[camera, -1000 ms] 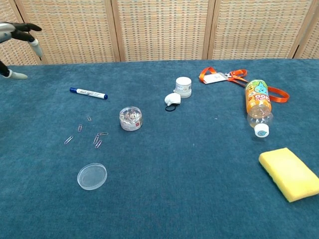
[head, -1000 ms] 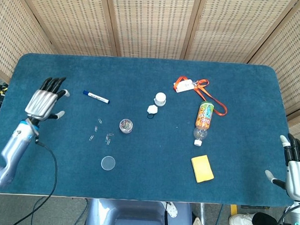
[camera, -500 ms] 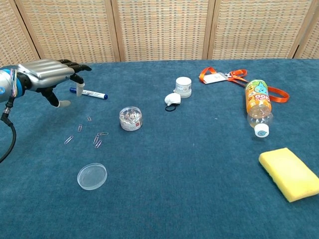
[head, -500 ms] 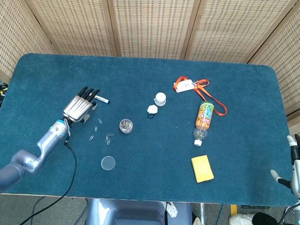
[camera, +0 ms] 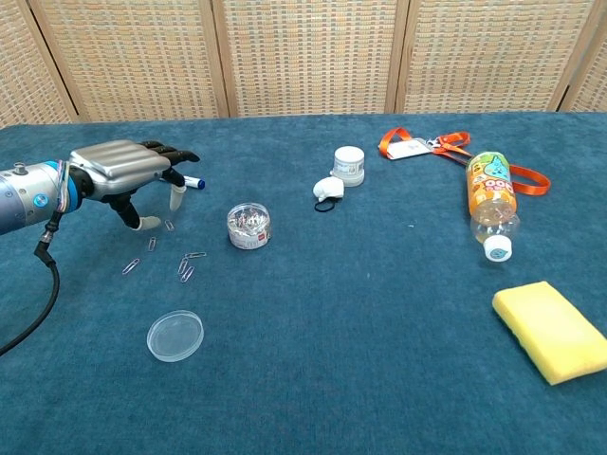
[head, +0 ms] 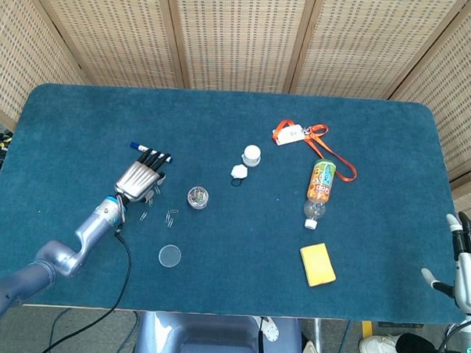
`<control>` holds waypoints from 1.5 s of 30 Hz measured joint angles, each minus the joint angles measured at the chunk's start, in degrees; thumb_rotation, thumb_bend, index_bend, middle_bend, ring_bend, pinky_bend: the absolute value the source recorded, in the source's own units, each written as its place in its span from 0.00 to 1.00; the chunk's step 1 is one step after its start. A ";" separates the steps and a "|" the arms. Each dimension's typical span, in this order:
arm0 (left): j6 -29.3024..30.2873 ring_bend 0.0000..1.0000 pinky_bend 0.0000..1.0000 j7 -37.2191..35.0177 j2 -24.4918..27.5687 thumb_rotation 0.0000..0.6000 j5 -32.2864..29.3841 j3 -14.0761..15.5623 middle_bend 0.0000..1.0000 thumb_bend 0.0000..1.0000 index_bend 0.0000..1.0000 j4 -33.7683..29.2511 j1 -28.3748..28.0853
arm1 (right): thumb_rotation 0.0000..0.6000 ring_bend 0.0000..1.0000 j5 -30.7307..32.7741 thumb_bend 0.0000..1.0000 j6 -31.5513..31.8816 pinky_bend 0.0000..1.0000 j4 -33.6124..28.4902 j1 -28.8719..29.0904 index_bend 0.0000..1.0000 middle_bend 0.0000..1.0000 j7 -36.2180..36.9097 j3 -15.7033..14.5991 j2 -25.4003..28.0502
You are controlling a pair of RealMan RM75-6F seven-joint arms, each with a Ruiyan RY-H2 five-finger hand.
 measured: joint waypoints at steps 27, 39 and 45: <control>-1.58 0.00 0.00 -1.62 -4.54 1.00 -1.75 1.42 0.00 0.36 0.48 6.68 -0.96 | 1.00 0.00 1.49 0.00 -0.82 0.00 0.69 0.24 0.00 0.00 1.20 0.51 0.11; 0.20 0.00 0.00 -3.93 -6.00 1.00 -1.01 2.25 0.00 0.37 0.66 8.64 -0.54 | 1.00 0.00 1.27 0.00 -0.82 0.00 0.72 0.16 0.00 0.00 2.10 0.46 0.44; 2.00 0.00 0.00 -3.46 -5.39 1.00 -0.26 2.86 0.00 0.40 0.67 8.45 -0.04 | 1.00 0.00 0.93 0.00 -0.66 0.00 0.41 0.01 0.00 0.00 2.79 0.35 0.77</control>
